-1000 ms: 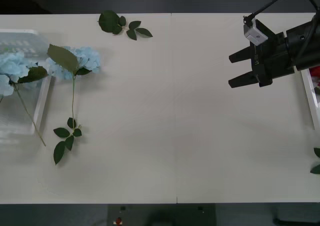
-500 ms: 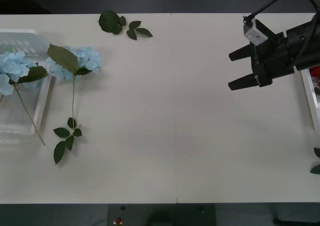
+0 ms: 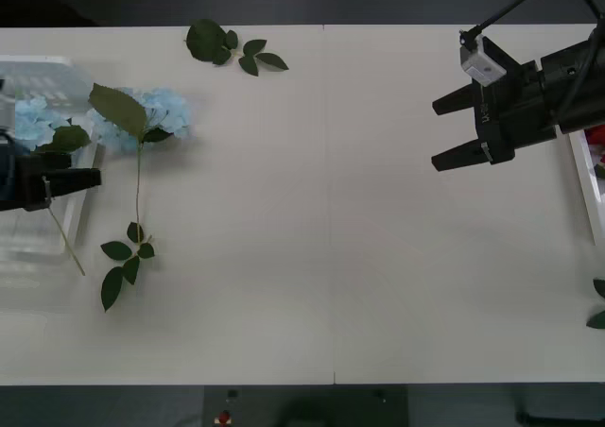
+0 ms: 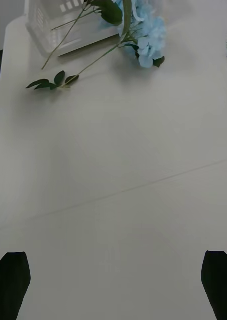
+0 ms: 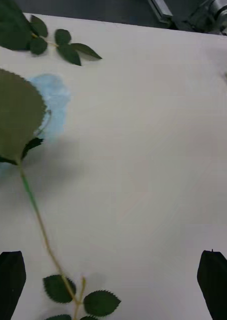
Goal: Put the red flowers into the right box and the blue flowers into the left box
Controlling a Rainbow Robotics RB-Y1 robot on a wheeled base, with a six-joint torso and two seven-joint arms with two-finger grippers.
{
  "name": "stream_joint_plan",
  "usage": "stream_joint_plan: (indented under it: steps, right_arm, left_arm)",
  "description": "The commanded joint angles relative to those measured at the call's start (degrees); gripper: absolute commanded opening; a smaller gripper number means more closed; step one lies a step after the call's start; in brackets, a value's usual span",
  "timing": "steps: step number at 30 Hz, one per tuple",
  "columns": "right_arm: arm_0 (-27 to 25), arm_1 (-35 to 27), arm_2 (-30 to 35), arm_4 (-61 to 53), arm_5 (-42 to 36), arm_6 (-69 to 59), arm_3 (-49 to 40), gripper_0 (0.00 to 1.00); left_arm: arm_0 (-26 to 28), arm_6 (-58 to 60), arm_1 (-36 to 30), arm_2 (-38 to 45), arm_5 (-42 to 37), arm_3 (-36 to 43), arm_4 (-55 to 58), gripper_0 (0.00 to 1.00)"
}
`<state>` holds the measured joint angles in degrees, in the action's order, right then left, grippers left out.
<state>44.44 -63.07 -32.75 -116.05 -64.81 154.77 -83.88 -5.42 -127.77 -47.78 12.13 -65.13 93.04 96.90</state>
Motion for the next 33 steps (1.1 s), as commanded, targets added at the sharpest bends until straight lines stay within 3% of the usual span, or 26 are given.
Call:
stream_joint_plan:
  steps: [1, 15, 22, 33]
  right_arm:
    - [2.15, 0.84, -0.03, 0.03, 0.3, 0.23, -1.38, 1.0]
    - [2.15, 0.84, -0.03, 0.03, 0.3, 0.23, -1.38, 1.0]
    - [2.15, 0.84, -0.03, 0.03, 0.3, 0.23, -1.38, 1.0]
    - [2.15, 0.84, -0.03, 0.03, 0.3, 0.23, -1.38, 1.0]
  left_arm:
    - [-4.42, -5.56, -5.49, -6.77, 5.19, 1.54, 4.44, 1.0]
    - [-20.33, -23.32, -16.74, -38.59, 24.79, 1.45, 31.69, 1.0]
    - [-22.88, -27.23, -17.26, -41.49, 25.58, 1.8, 40.39, 1.0]
    - [-22.88, -27.23, -16.74, -43.16, 21.62, 2.5, 43.2, 1.0]
